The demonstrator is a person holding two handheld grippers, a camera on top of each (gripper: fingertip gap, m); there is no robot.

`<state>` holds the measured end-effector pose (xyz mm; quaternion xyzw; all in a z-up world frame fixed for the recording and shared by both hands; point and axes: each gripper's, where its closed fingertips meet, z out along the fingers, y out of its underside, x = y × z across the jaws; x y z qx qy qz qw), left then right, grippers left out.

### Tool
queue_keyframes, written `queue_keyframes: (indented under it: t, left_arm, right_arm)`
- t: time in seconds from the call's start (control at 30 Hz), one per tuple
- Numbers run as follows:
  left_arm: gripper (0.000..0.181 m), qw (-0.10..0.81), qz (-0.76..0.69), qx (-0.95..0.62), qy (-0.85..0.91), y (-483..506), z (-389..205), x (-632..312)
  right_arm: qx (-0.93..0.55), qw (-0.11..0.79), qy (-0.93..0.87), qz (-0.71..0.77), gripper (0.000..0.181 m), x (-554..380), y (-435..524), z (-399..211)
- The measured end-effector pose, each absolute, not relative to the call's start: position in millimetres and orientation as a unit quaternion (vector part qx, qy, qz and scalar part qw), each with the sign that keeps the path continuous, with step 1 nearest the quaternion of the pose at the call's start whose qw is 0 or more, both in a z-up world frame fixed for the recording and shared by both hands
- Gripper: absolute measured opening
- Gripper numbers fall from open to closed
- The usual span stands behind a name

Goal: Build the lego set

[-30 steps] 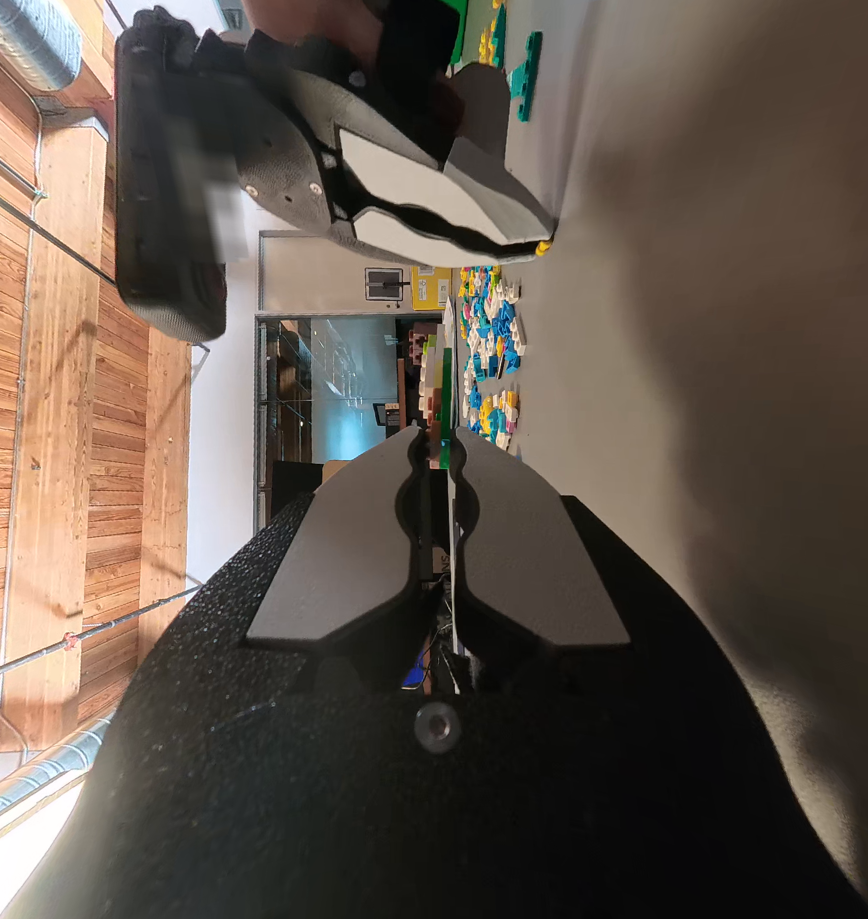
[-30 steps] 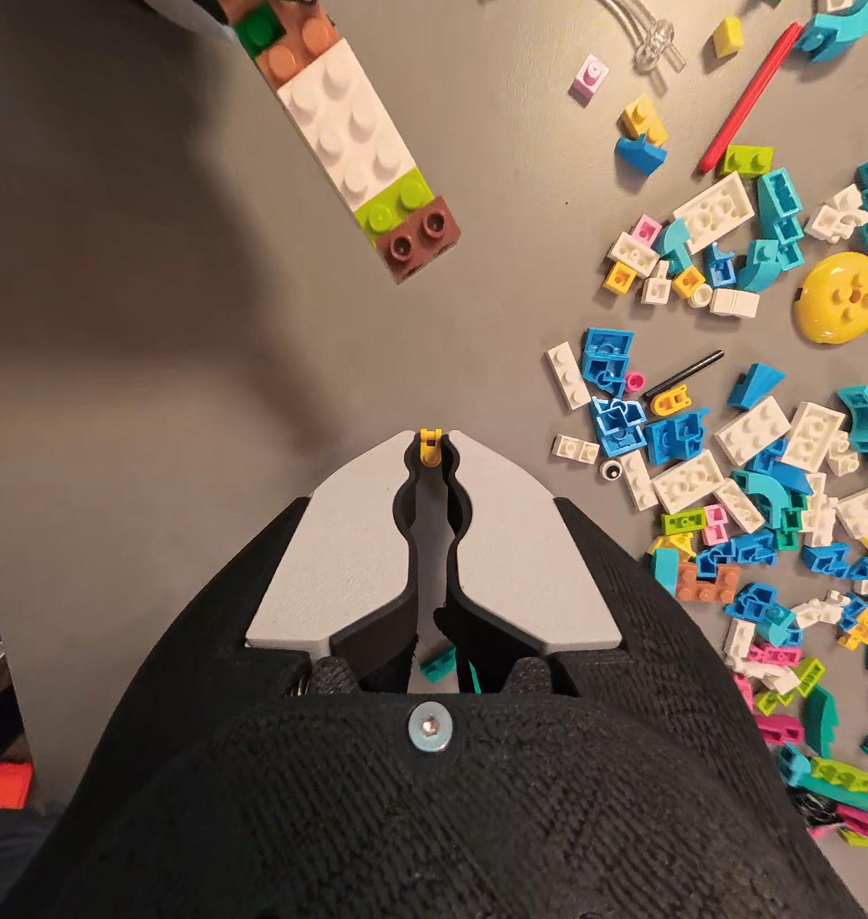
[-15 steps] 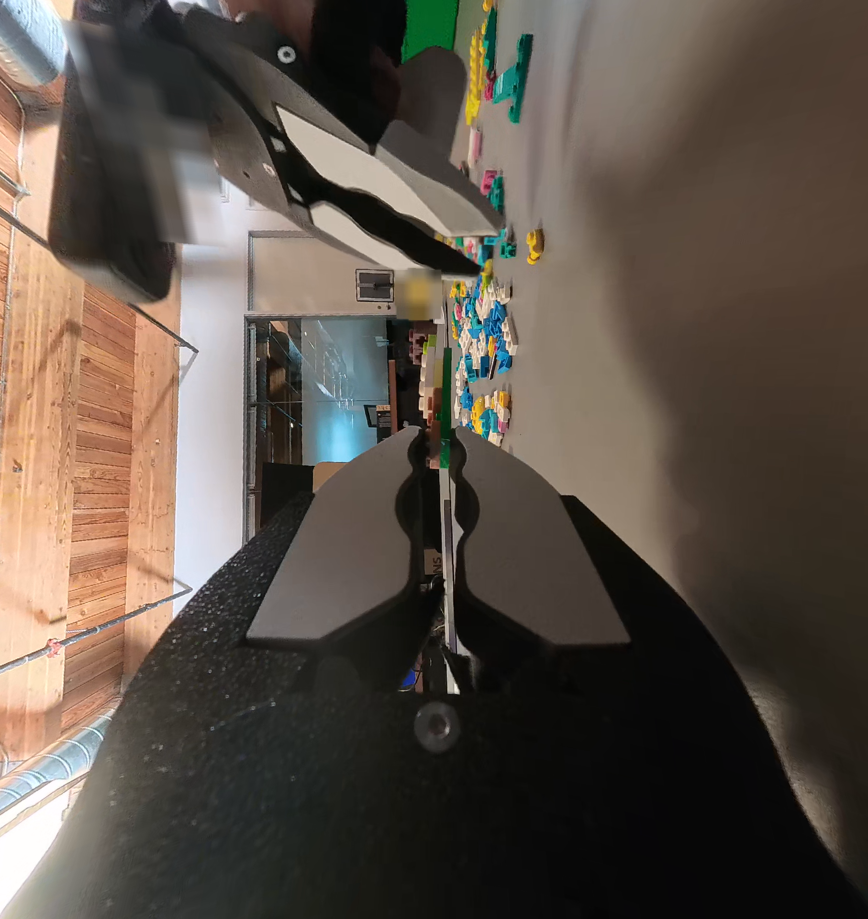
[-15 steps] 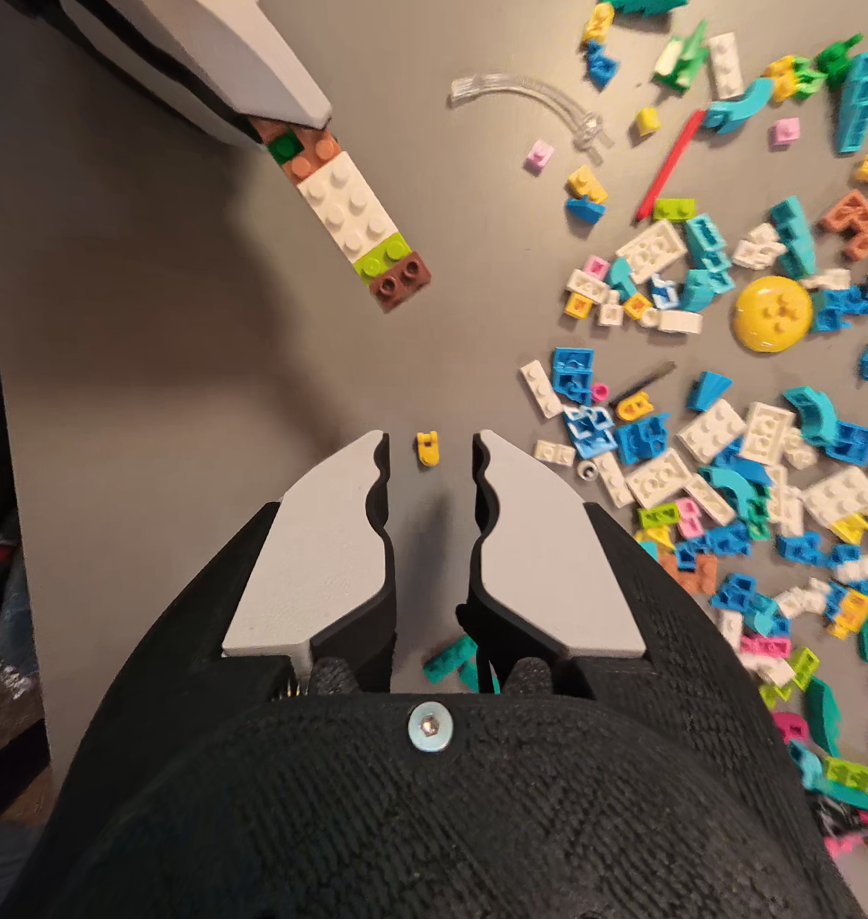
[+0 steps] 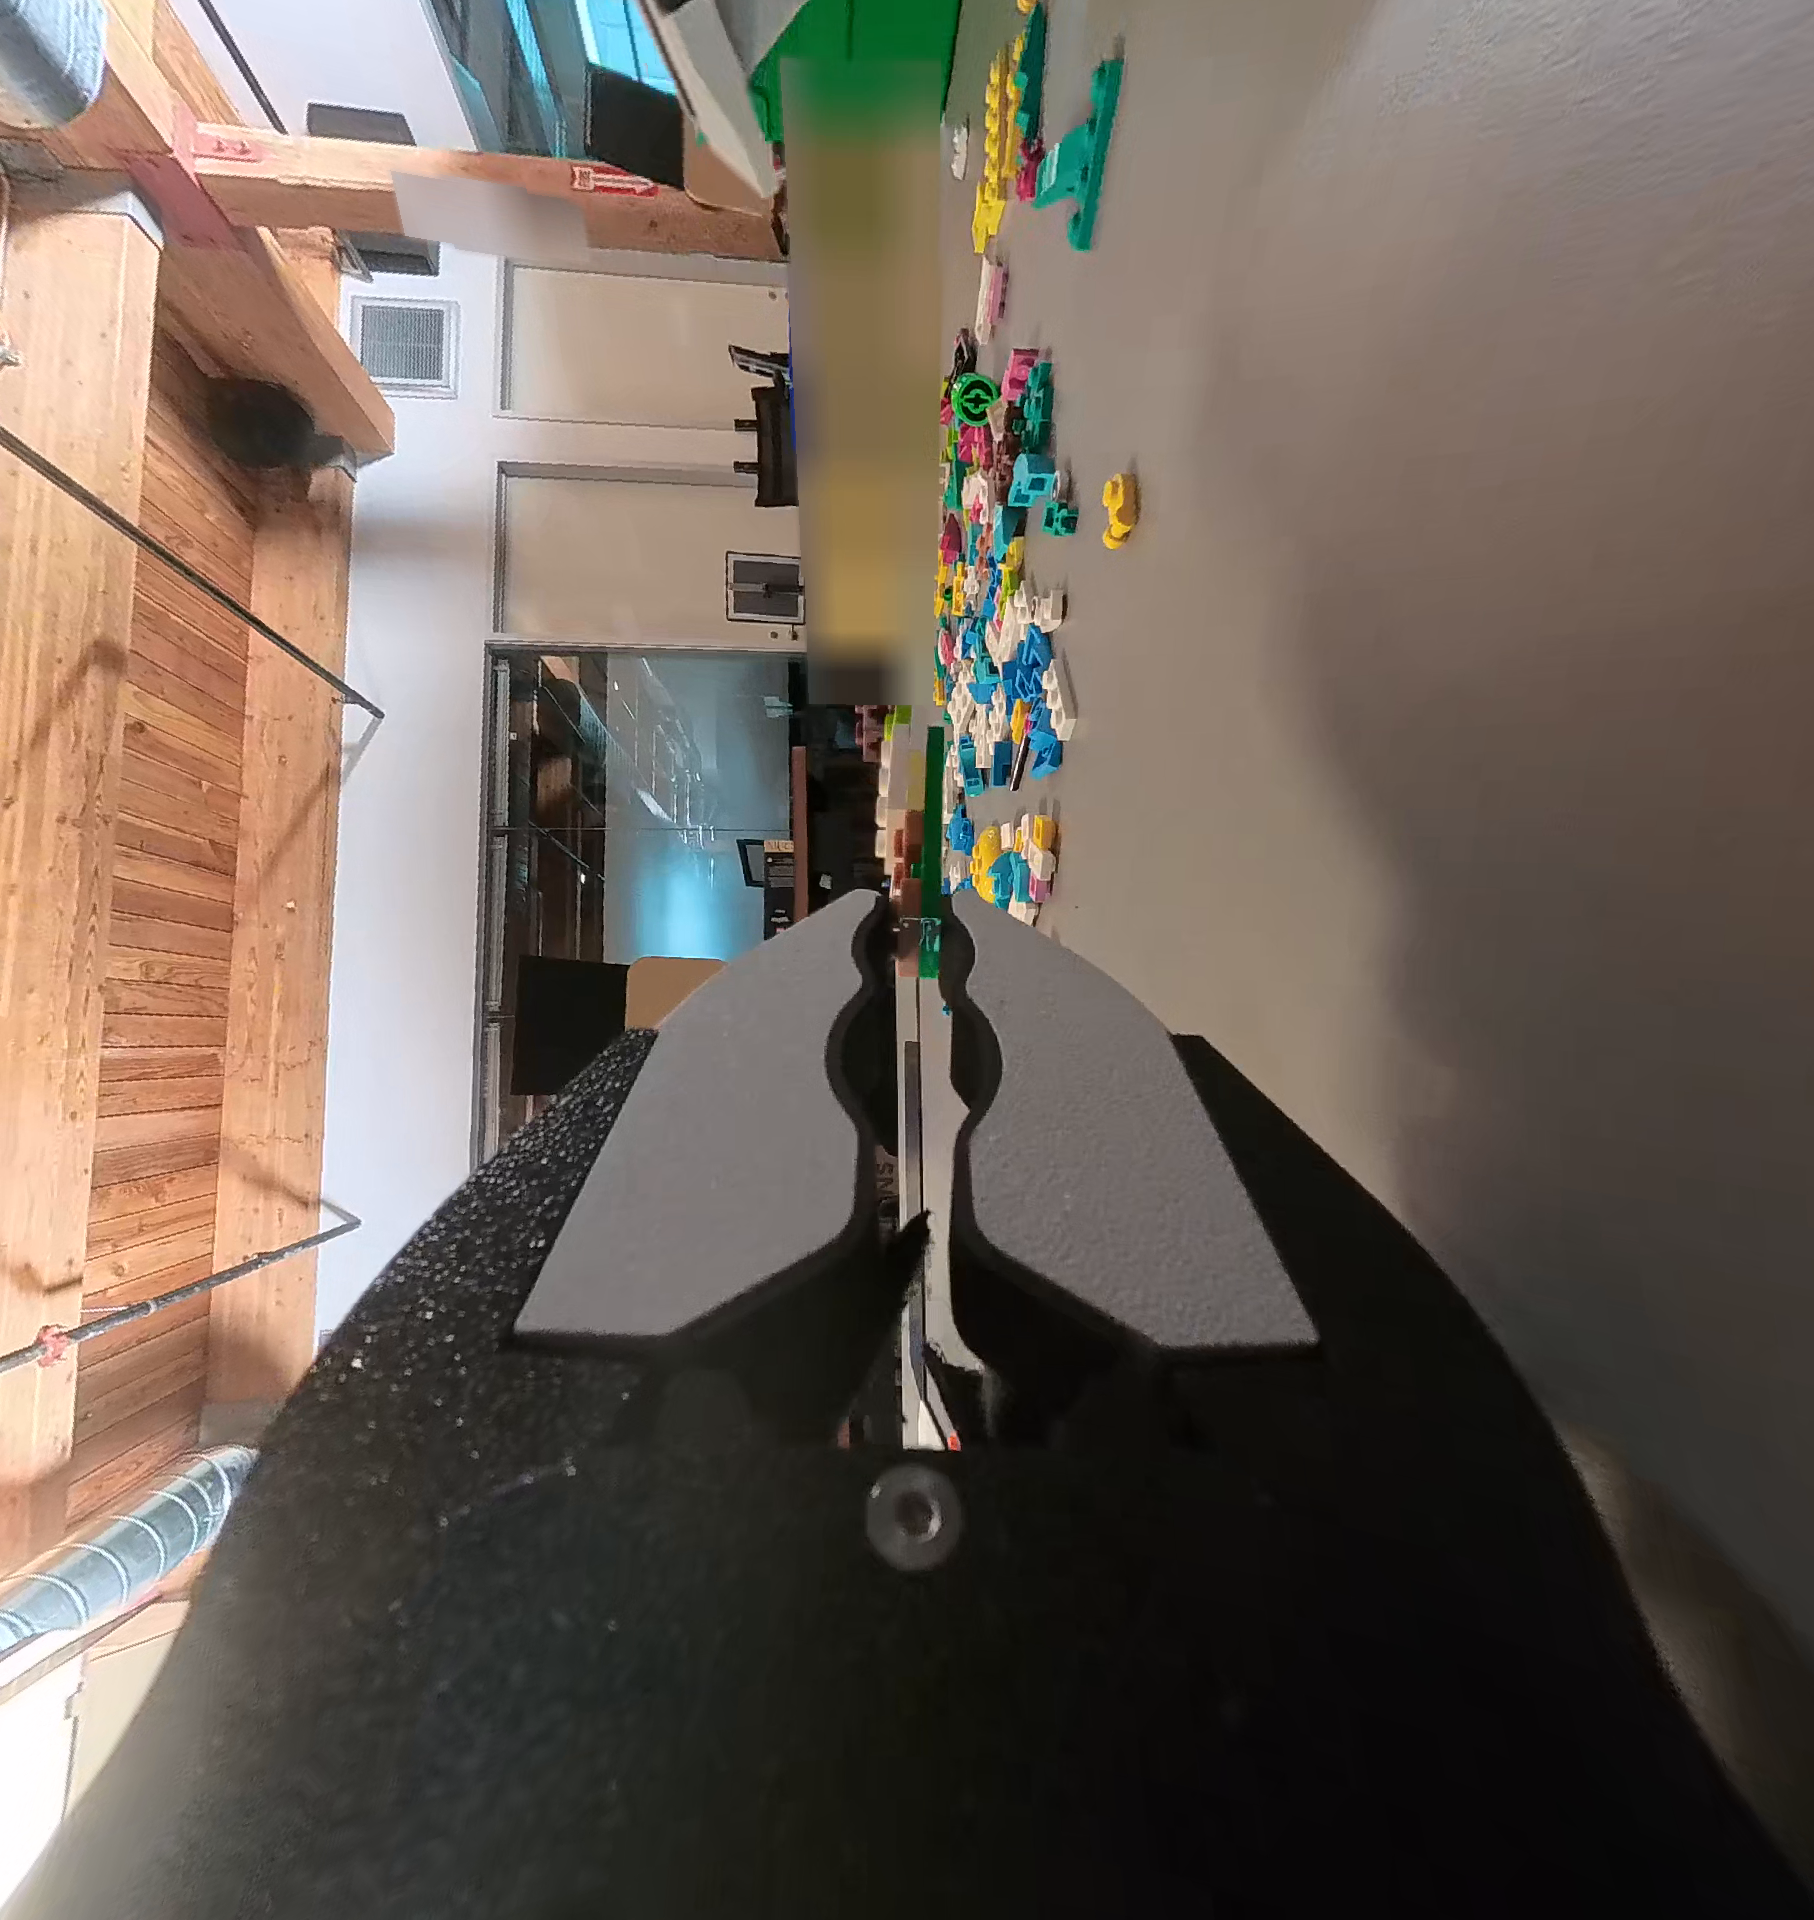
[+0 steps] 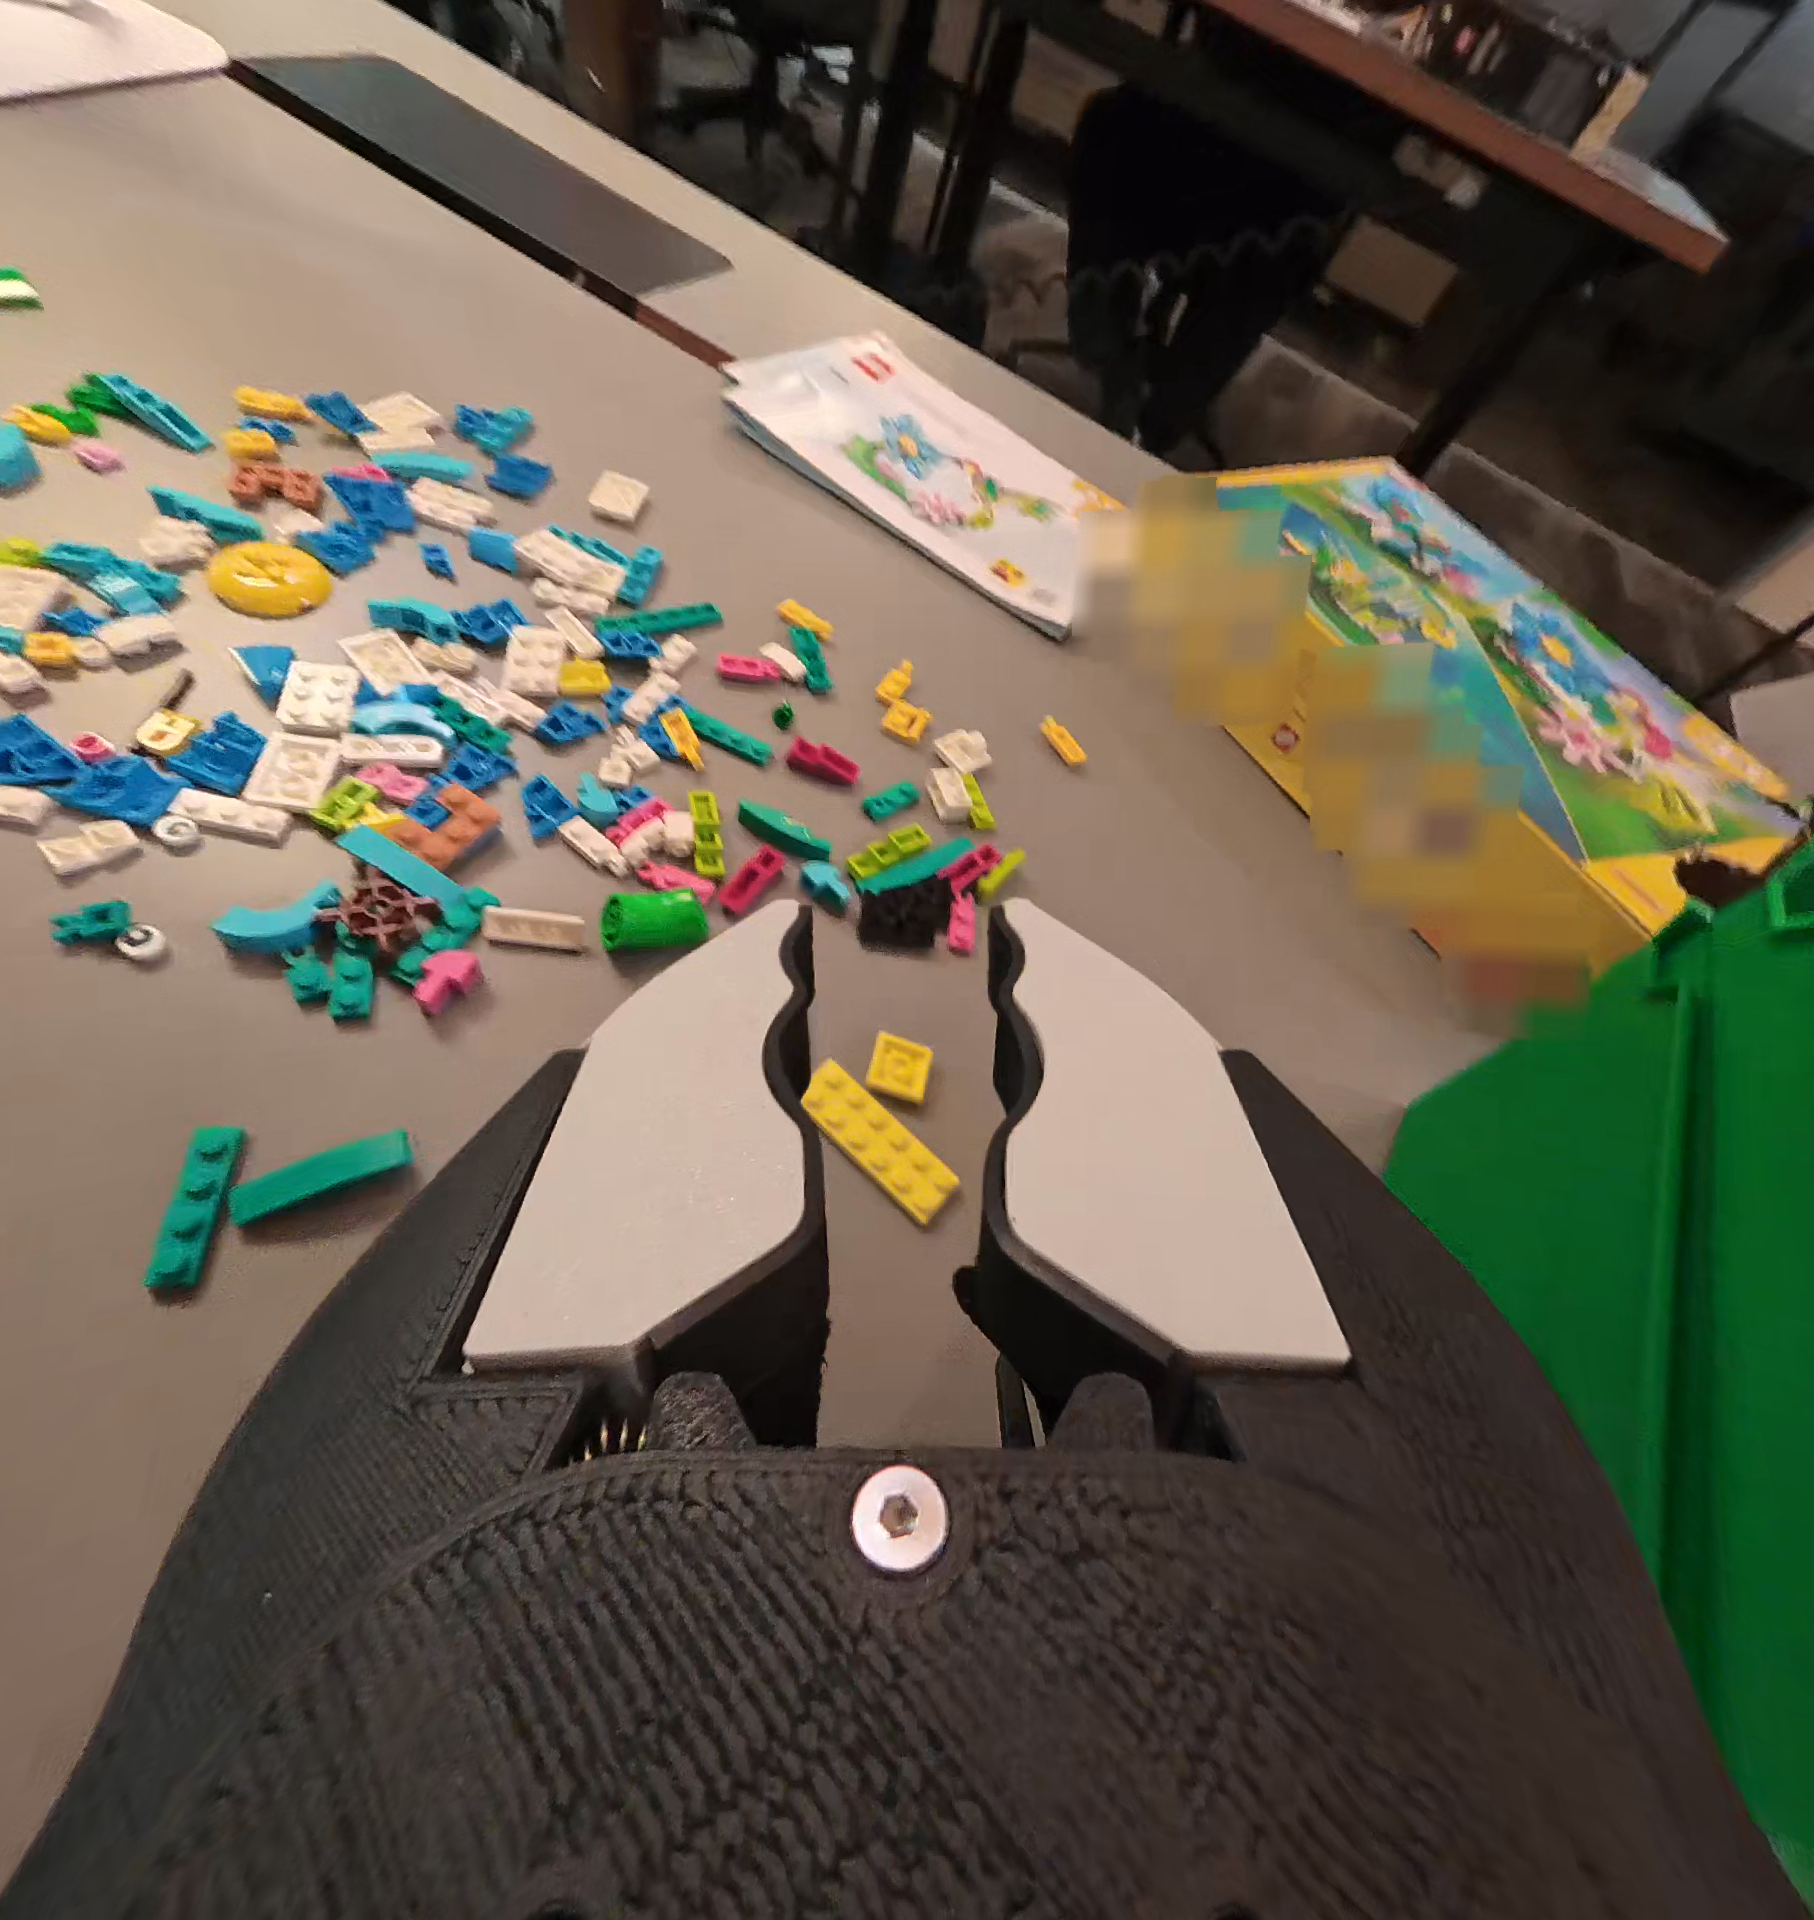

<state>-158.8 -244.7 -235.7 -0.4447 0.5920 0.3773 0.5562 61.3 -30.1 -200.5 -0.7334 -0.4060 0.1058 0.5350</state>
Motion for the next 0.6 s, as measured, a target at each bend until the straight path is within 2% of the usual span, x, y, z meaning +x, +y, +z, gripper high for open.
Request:
queue_keyframes:
  t: [0.17, 0.6]
  left_arm:
    - [0.008, 0.555, 0.377, -0.446, 0.593, -244.5, -236.7, -158.9]
    - [0.007, 0.557, 0.371, -0.451, 0.591, -244.4, -237.2, -158.9]
  right_arm:
    - [-0.769, 0.499, -0.395, 0.061, 0.029, 85.1, -22.0, -217.5]
    - [-0.813, 0.332, -0.469, 0.089, 0.017, 82.4, -50.2, -260.6]
